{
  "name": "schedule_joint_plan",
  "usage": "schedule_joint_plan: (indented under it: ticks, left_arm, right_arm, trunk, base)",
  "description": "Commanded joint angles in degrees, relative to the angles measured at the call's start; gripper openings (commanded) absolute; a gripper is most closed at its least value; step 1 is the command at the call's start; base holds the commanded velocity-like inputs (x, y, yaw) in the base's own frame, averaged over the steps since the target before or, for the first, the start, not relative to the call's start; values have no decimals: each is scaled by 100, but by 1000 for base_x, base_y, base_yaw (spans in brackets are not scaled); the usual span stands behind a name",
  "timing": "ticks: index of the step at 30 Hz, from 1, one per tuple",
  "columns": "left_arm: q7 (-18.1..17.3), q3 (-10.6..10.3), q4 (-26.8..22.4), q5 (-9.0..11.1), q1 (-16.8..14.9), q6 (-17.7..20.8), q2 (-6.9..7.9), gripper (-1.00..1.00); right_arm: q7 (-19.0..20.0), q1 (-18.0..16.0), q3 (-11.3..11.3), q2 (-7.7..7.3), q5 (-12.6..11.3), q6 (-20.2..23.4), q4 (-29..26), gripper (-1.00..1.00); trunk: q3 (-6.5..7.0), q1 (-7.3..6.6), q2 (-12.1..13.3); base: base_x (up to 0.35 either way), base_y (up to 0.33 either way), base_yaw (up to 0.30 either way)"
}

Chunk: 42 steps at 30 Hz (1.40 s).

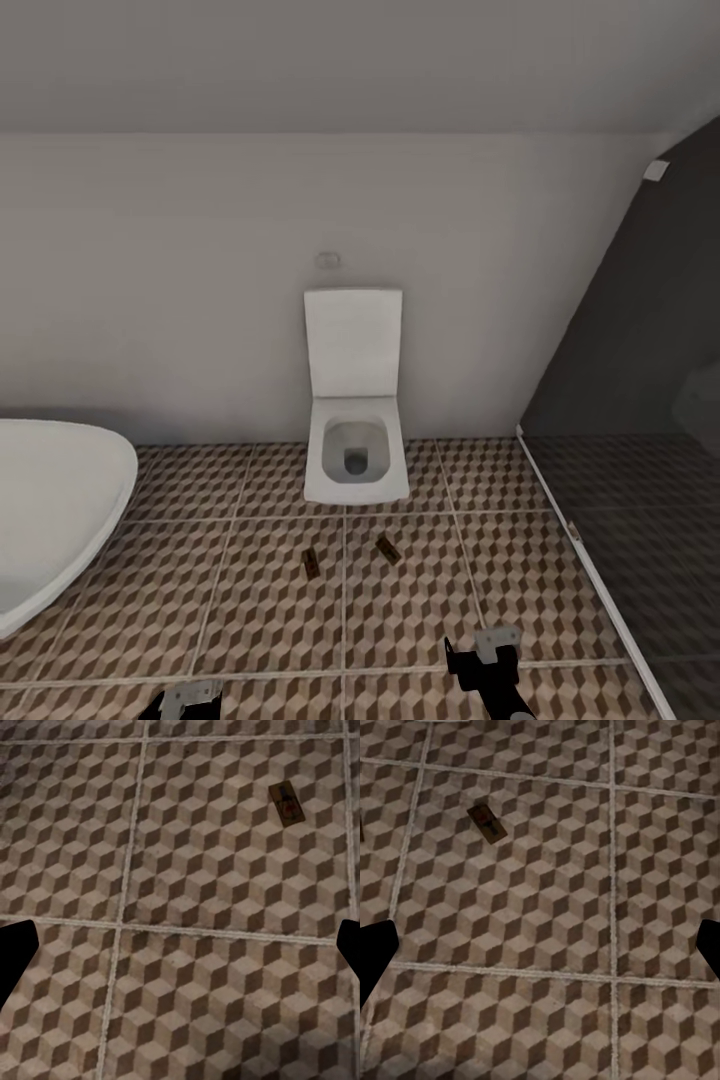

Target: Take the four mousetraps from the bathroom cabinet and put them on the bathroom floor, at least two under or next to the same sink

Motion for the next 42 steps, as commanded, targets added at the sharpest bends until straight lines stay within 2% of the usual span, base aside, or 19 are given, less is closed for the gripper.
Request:
schedule_joint_plan:
  ticks: [1, 42]
  left_arm:
    - [11, -51, 21, 40, -9, -32, -2, 100]
    - [11, -51, 21, 39, -9, -15, -3, 100]
  right_arm:
    - [-37, -3, 50, 2, -15, -8, 2, 100]
    - [-37, -3, 51, 2, -15, -6, 2, 100]
  trunk:
    - [23, -22, 38]
    - [1140, -923, 1683]
  base:
    - [0, 0, 0]
    - [0, 0, 0]
